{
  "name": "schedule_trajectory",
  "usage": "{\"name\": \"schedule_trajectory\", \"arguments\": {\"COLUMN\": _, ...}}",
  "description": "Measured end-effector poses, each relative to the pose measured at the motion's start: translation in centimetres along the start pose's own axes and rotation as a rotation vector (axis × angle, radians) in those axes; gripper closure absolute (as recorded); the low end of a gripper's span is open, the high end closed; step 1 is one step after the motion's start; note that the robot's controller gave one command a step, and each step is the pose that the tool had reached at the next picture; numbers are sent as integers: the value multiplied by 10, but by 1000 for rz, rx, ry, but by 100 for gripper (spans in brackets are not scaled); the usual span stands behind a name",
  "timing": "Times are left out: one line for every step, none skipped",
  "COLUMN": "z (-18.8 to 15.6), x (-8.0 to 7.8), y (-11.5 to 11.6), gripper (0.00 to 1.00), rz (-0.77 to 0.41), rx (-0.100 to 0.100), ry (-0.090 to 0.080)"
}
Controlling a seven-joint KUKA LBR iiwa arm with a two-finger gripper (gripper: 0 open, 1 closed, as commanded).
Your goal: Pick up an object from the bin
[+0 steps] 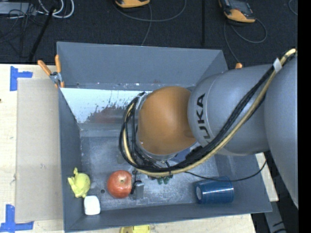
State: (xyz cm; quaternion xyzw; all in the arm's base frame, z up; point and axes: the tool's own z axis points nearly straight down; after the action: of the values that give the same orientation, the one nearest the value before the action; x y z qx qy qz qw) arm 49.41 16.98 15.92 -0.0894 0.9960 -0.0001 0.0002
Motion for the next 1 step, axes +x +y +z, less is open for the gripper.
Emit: {"name": "schedule_trajectory", "arguments": {"z": 50, "x": -3, "y": -7, "gripper": 0, "rz": -67, "rx": -1, "ry": -3}}
